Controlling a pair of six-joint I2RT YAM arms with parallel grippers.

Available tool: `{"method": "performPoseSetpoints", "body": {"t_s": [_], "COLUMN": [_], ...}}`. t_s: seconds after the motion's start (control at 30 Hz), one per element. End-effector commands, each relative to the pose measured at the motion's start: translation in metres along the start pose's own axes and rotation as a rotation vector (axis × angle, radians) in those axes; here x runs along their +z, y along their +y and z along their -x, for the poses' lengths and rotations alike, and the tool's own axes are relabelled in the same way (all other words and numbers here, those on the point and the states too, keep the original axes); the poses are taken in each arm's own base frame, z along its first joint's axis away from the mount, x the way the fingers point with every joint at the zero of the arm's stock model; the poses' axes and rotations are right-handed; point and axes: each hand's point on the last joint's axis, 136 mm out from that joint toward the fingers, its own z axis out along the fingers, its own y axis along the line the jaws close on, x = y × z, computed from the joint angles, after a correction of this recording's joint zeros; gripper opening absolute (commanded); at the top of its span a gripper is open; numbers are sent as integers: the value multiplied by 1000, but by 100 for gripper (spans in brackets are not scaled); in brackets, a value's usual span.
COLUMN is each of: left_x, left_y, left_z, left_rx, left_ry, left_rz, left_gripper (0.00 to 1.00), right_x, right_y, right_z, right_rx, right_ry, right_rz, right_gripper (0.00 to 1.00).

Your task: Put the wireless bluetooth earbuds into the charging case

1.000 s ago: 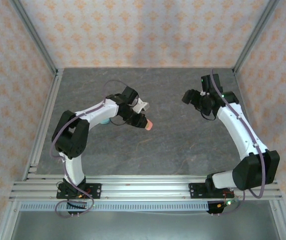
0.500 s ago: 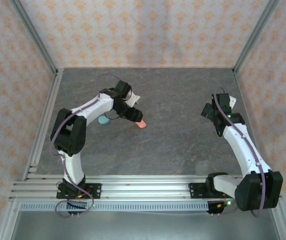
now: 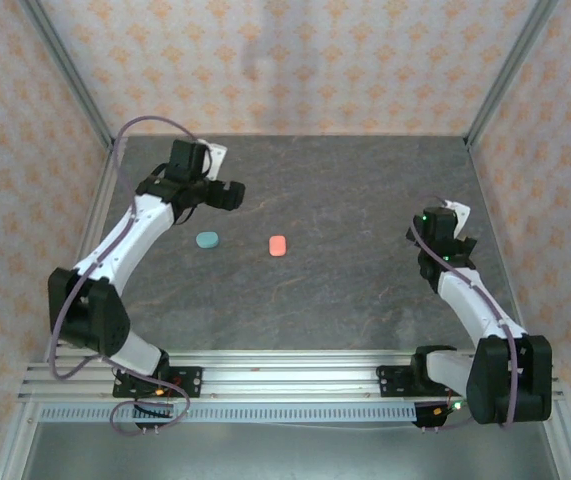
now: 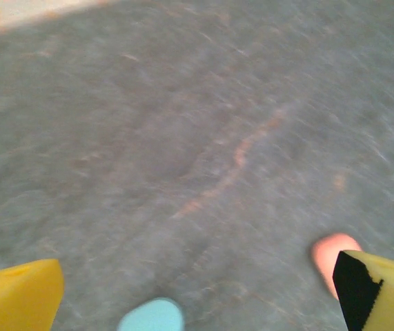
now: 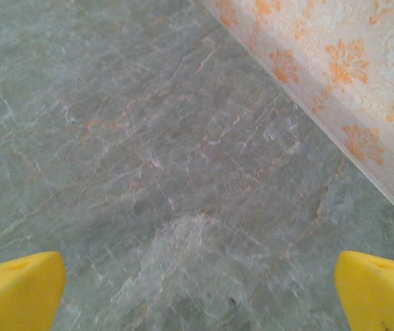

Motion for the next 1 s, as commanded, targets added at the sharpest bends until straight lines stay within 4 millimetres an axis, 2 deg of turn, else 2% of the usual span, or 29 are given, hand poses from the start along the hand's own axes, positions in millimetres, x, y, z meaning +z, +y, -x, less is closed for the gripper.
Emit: {"method": "performPoseSetpoints", "body": {"t_s": [0.0, 0.07, 0.17, 0.27, 0.37, 0.5, 0.63, 0.7, 0.8, 0.9, 0.97], "left_x": [-5, -9, -7, 3, 14, 24, 19, 15, 22, 45, 45], "left_y": [60, 81, 95, 102, 109, 114, 113, 119, 121, 104, 103], "left_z": [5, -10, -37, -59, -71, -82, -102, -116, -120, -114, -113], "left_rx": [-128, -174, -209, -232, -252, -217, -255, -295, -312, -225, -217], "left_ry": [-185, -241, -273, -255, -241, -232, -344, -379, -376, -317, -315], "left_rz": [235, 327, 381, 395, 413, 430, 409, 418, 399, 316, 331], "left_gripper": [100, 100, 100, 100, 100, 100, 100, 100, 100, 100, 100], "right_x": [6, 11, 20, 28, 37, 47, 50, 52, 54, 53, 53], "right_y": [5, 13, 28, 32, 20, 41, 45, 45, 47, 48, 48], "right_z": [29, 26, 18, 8, 1, -10, -14, -13, -13, -11, -12], "right_rx": [50, 49, 89, 93, 144, 75, 66, 69, 49, 52, 49], "right_ry": [-182, -210, -237, -259, -301, -257, -255, -264, -242, -264, -258], "right_rz": [23, 64, 143, 168, 104, 191, 206, 201, 186, 185, 185], "right_gripper": [99, 99, 99, 99, 99, 99, 99, 99, 100, 99, 99]}}
